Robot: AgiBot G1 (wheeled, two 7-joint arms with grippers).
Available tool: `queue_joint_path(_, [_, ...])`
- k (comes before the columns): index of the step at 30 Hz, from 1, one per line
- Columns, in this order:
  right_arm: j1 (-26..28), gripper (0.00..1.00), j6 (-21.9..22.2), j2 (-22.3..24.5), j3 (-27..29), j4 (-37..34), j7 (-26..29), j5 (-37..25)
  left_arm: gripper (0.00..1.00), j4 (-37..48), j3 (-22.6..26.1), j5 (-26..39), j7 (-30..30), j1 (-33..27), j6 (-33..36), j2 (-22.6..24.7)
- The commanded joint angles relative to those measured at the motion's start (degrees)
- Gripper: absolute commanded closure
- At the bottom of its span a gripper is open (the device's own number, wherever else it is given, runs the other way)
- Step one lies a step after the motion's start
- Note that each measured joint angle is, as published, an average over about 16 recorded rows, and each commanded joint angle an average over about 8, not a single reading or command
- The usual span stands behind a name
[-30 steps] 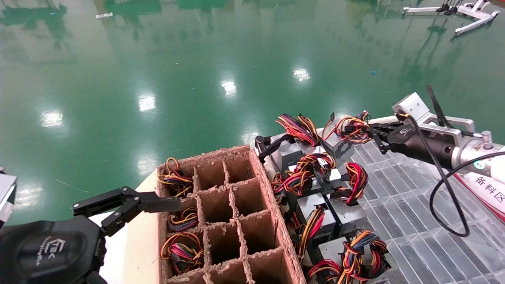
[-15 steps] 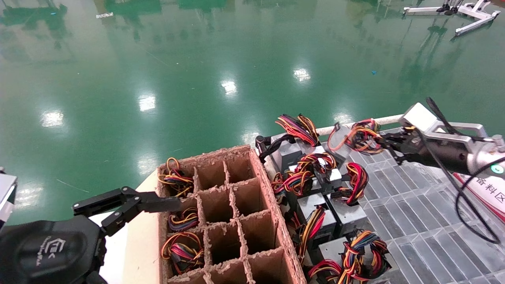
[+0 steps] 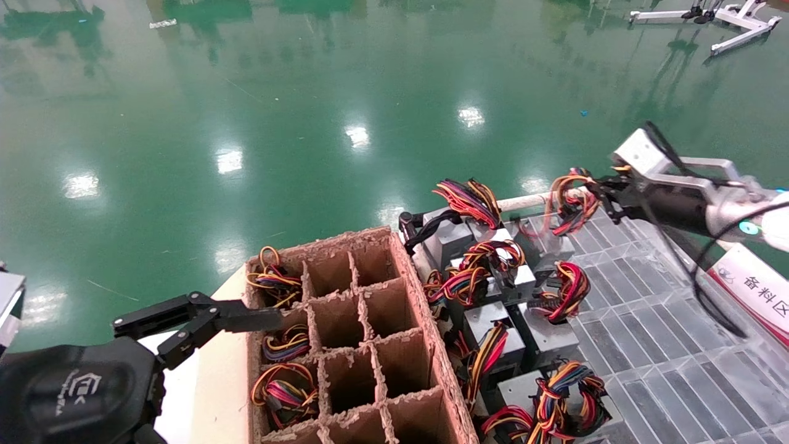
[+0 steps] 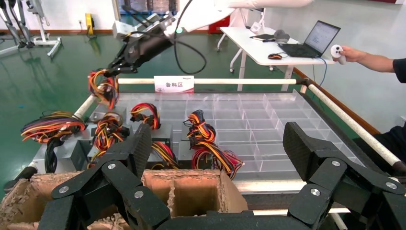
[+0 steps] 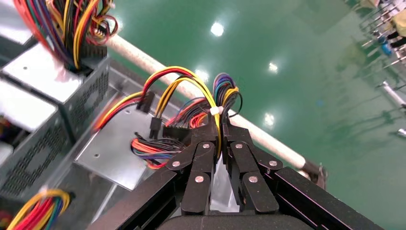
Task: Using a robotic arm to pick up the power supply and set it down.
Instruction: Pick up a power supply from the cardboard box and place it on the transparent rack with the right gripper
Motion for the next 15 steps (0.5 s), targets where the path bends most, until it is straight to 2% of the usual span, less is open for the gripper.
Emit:
queue_joint_path(1, [0.14, 1.00, 1.88, -1.36, -0.22, 0.07, 0.01, -0.32, 0.00, 0.00, 0.00, 0.00, 0.00, 0.00, 0.00, 0.00])
queue_joint_path(15, [0.35, 1.00, 5.86, -7.57, 0.05, 0.64, 1.17, 0.07, 0.00, 0.00, 0.01, -0.01, 0.01, 0.00, 0.00, 0.00])
